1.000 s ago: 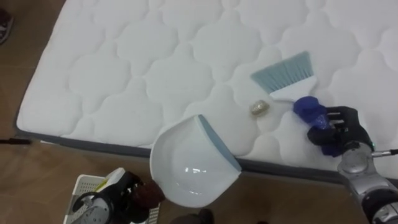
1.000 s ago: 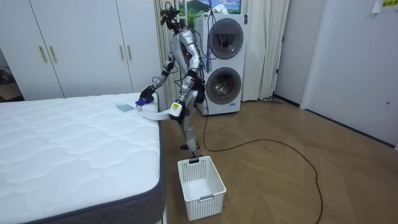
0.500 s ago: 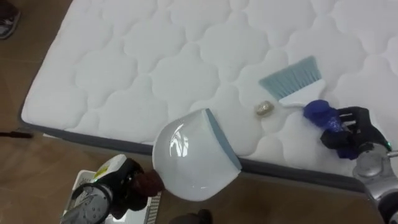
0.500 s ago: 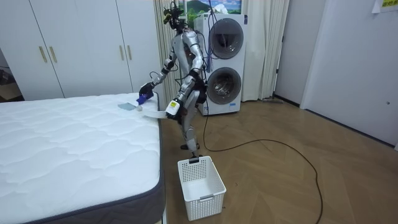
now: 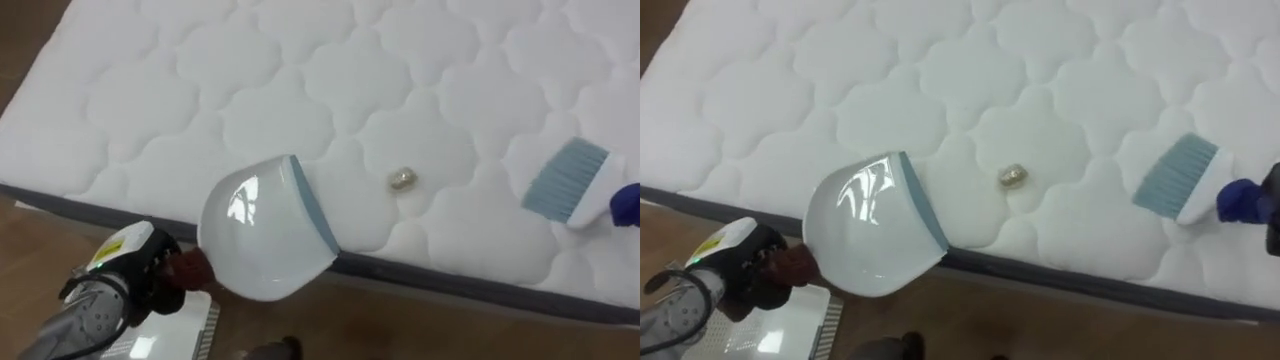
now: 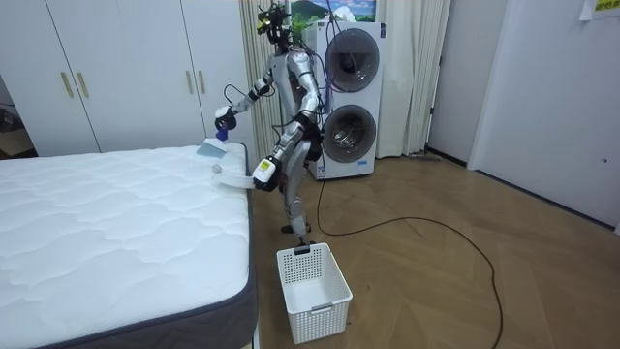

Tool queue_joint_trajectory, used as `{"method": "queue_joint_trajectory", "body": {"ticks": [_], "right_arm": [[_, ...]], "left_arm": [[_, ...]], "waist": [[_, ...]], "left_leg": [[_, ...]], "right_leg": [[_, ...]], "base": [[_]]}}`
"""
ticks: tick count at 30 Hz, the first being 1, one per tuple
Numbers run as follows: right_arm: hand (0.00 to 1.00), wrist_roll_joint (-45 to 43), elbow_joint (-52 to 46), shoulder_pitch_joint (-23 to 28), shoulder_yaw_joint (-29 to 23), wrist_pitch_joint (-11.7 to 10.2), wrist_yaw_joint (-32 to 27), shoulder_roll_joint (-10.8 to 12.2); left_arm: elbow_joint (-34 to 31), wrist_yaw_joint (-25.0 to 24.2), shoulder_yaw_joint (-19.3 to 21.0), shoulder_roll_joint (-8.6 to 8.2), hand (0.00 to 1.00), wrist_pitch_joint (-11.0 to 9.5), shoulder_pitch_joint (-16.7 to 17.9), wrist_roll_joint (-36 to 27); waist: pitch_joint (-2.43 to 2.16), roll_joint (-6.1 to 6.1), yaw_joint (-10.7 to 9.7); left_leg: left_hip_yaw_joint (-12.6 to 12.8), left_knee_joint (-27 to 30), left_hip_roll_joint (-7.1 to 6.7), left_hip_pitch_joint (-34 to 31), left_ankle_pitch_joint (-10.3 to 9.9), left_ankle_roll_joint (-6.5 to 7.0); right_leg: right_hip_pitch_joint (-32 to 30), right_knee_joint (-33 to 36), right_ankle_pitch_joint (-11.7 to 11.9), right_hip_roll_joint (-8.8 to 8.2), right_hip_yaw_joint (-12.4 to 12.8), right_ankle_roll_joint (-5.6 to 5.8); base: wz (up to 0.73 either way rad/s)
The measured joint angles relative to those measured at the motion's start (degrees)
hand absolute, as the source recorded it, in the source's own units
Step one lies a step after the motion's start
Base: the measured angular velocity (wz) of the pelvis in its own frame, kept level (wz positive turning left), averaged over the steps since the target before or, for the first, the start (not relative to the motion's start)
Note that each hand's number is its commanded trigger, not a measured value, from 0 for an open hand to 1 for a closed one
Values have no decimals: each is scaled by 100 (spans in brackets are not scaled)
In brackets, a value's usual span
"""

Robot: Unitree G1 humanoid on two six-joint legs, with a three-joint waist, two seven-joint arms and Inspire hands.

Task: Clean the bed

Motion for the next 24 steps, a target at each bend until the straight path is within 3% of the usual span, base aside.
{"method": "queue_joint_trajectory", "body": {"ticks": [5,12,15,24], "right_arm": [[100,-781,-438,-161,423,105,87,-123],[100,-1898,-1242,-186,640,98,164,-152],[100,-2208,-1505,-195,672,90,164,-152],[100,-2284,-2527,-187,971,84,154,-151]], "left_arm": [[3,-63,47,98,100,16,-56,11],[3,-69,120,328,100,-56,-92,146],[12,-69,136,344,100,-101,-92,147],[75,-67,158,476,100,-192,-97,129]], "waist": [[17,-77,-23],[13,-418,-10],[14,-422,13],[43,-479,12]], "left_leg": [[60,-6,36,5,-1,-6],[110,-19,76,33,7,-29],[150,-44,164,71,6,-31],[182,-109,242,116,-11,-56]], "right_leg": [[-22,-2,22,11,14,-24],[-35,-67,40,96,87,-32],[55,-263,147,195,88,-36],[111,-456,248,276,79,-67]], "base": [[-6],[-5],[-11],[-7]]}}
